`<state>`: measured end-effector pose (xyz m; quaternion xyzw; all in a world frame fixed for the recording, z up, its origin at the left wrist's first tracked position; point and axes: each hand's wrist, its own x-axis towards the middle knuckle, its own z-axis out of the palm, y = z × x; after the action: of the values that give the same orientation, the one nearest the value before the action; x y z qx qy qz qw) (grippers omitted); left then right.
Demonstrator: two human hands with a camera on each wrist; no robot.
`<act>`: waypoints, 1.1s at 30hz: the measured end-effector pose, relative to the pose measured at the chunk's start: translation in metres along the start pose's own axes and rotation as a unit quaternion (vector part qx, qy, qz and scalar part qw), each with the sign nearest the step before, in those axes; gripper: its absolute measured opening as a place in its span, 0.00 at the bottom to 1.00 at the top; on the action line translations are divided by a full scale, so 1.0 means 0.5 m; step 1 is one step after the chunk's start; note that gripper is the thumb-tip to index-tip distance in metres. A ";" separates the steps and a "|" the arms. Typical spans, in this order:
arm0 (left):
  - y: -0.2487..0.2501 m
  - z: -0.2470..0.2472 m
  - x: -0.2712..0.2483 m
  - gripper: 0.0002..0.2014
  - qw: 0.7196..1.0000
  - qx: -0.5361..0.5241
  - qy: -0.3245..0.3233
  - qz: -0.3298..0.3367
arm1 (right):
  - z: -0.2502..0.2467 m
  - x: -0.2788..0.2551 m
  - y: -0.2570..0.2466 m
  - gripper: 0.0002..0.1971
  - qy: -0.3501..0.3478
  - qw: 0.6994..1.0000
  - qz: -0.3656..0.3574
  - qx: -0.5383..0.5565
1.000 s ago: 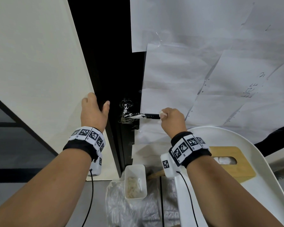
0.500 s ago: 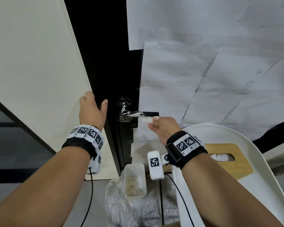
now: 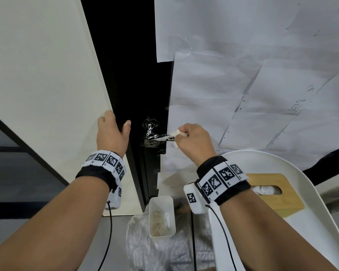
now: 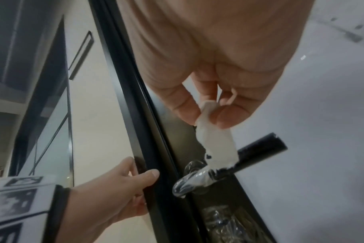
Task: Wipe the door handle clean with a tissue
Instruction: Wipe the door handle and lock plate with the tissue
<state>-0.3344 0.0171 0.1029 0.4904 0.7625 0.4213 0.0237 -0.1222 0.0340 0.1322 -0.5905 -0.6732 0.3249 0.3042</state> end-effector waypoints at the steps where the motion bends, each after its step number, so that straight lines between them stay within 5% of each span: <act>1: 0.000 0.001 0.000 0.16 1.000 -0.001 -0.001 -0.001 | -0.005 0.005 -0.001 0.15 0.020 0.999 -0.024 -0.027; 9: -0.001 -0.001 0.000 0.16 1.000 0.002 -0.001 0.002 | 0.048 0.010 0.043 0.14 0.011 0.978 -0.093 -0.185; 14: -0.002 0.001 0.000 0.17 1.000 0.003 0.000 0.002 | 0.033 0.019 0.028 0.15 0.001 0.986 -0.105 -0.131; 21: -0.003 0.003 0.001 0.16 1.000 0.003 0.001 0.000 | 0.054 0.013 0.027 0.15 0.002 0.972 -0.108 -0.209; 27: -0.003 0.002 0.001 0.16 1.000 0.007 -0.002 -0.002 | 0.043 0.017 0.019 0.17 -0.021 0.984 -0.120 -0.127; 33: -0.003 0.003 0.001 0.16 1.000 0.005 -0.003 0.000 | 0.044 0.015 0.025 0.24 0.009 0.969 -0.124 -0.215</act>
<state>-0.3350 0.0180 0.1011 0.4914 0.7649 0.4158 0.0233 -0.1331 0.0407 0.1094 -0.5569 -0.7924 0.1274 0.2137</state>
